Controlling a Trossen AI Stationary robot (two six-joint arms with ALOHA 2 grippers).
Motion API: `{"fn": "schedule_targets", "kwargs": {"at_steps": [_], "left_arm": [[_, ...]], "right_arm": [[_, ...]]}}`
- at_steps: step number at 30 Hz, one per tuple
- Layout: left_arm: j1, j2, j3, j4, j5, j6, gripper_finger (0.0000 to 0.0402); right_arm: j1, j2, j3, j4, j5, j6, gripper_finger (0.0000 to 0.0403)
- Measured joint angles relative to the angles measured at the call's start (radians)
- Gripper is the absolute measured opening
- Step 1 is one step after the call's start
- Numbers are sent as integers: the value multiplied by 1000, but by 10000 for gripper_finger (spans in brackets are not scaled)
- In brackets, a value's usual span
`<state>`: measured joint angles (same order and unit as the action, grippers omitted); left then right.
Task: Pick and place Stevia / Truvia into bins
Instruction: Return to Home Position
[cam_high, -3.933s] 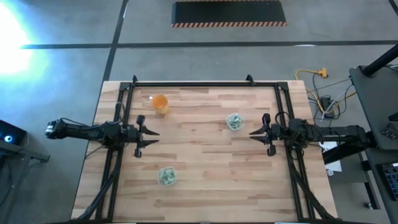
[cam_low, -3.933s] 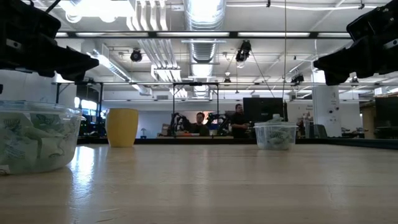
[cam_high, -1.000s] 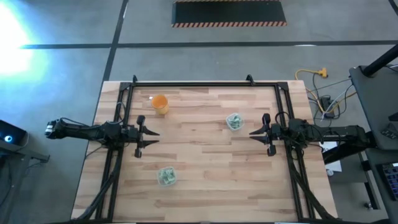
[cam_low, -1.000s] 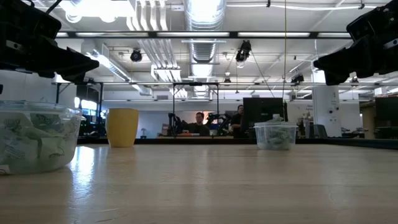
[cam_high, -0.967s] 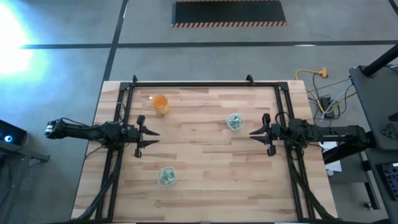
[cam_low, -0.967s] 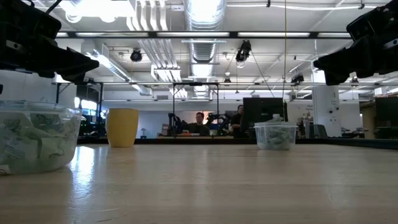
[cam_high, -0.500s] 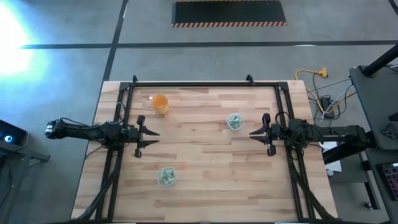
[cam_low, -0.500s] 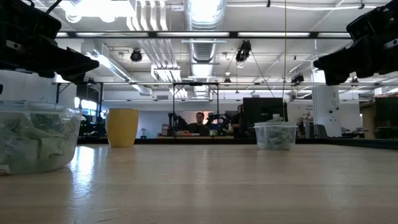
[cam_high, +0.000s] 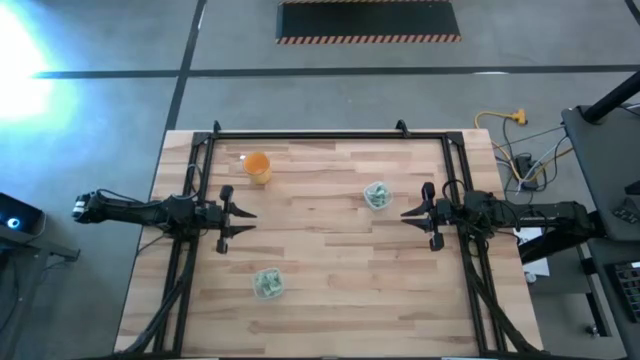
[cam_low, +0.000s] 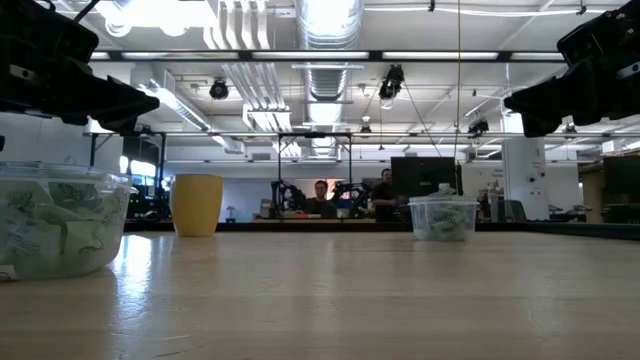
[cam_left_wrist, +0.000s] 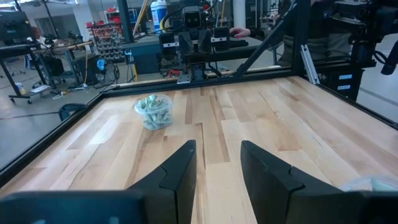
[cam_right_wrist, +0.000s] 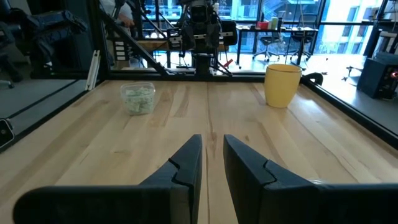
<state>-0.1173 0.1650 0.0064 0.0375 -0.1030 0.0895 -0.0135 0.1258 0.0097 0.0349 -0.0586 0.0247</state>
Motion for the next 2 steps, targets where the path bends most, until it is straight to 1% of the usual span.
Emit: {"fn": "schedule_targets", "kwargs": {"at_steps": [2], "left_arm": [[0, 0, 0, 0, 0, 0, 109]], "right_arm": [[0, 0, 0, 0, 0, 0, 57]]}}
